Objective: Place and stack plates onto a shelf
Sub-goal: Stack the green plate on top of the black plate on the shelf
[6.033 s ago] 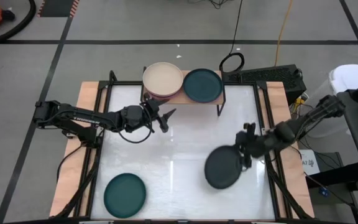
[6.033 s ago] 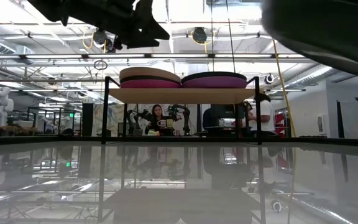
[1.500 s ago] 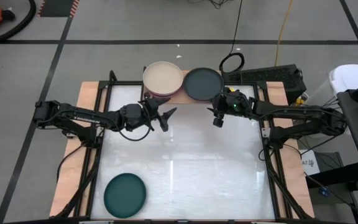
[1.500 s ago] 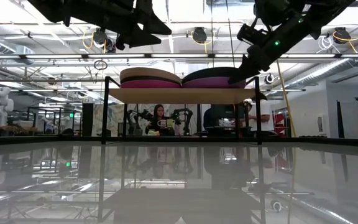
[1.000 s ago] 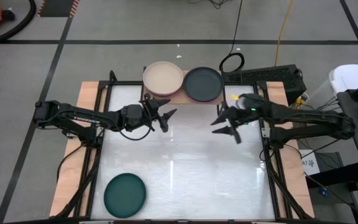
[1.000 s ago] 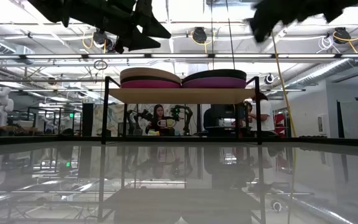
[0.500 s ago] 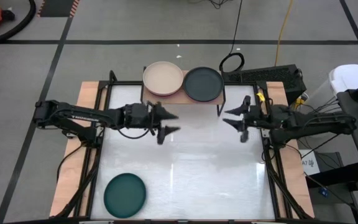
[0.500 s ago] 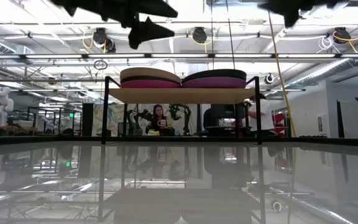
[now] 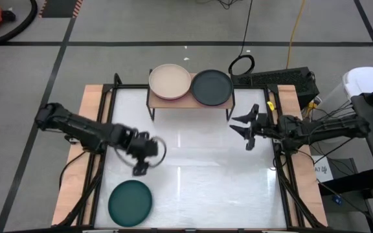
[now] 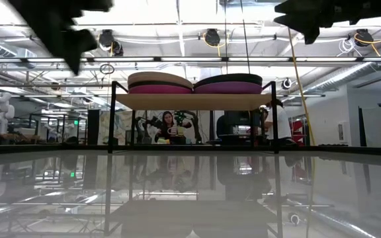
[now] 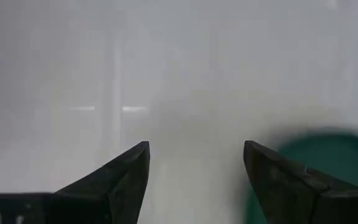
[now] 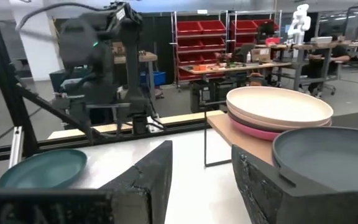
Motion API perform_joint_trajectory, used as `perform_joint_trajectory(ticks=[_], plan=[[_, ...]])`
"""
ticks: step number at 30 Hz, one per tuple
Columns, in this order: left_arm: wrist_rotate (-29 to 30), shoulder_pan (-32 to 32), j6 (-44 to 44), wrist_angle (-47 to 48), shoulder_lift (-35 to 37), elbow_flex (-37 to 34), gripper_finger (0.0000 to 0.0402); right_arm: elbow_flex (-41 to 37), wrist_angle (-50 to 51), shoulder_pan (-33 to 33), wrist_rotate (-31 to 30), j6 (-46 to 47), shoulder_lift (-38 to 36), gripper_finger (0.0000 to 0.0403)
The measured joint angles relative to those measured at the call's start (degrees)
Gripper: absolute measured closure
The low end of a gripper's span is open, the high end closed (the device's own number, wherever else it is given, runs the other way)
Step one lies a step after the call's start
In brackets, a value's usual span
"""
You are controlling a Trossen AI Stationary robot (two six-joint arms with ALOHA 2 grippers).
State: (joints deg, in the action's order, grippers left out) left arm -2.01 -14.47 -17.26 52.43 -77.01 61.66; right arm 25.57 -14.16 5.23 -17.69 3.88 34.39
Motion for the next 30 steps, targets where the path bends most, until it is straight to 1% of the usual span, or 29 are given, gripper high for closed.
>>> perform_joint_trajectory(ticks=[2, 6, 9, 17, 19, 23, 26, 28, 30], plan=[[-0.1, -4.0, -1.0, -0.6, 0.0, -2.4, 0.014, 0.0, -0.4, 0.4, 0.0, 0.0, 0.0, 0.0257], [-0.2, -10.7, -4.8, -7.9, 0.0, -7.8, 0.014, 0.0, -1.0, 1.1, 0.0, 0.0, 0.0, 0.0257], [-0.6, -14.2, -8.9, -12.8, 0.0, -11.6, 0.014, 0.0, -0.9, 1.3, 0.0, 0.0, 0.0, 0.0257], [-0.6, -18.4, -17.9, -23.3, 0.0, -20.6, 0.014, 0.0, -1.0, 1.3, 0.0, 0.0, 0.0, 0.0257], [-0.5, -18.8, -18.7, -24.9, 0.0, -22.1, 0.014, 0.0, -1.0, 1.3, 0.0, 0.0, 0.0, 0.0257], [-0.5, -19.1, -18.7, -25.3, -0.1, -23.9, 0.0145, 0.0, -1.0, 1.3, 0.0, 0.0, 0.0, 0.0257], [-0.5, -19.1, -18.3, -25.3, -1.0, -24.5, 0.0177, 0.0, -0.9, 1.3, 0.0, 0.0, 0.0, 0.0257], [-1.0, -19.3, -17.0, -25.5, -1.8, -24.5, 0.0216, 0.0, -0.8, 1.3, 0.0, 0.0, 0.0, 0.0257], [-1.9, -19.3, -15.6, -25.7, -2.6, -24.5, 0.0264, 0.0, -0.8, 1.3, 0.0, 0.0, 0.0, 0.0257]])
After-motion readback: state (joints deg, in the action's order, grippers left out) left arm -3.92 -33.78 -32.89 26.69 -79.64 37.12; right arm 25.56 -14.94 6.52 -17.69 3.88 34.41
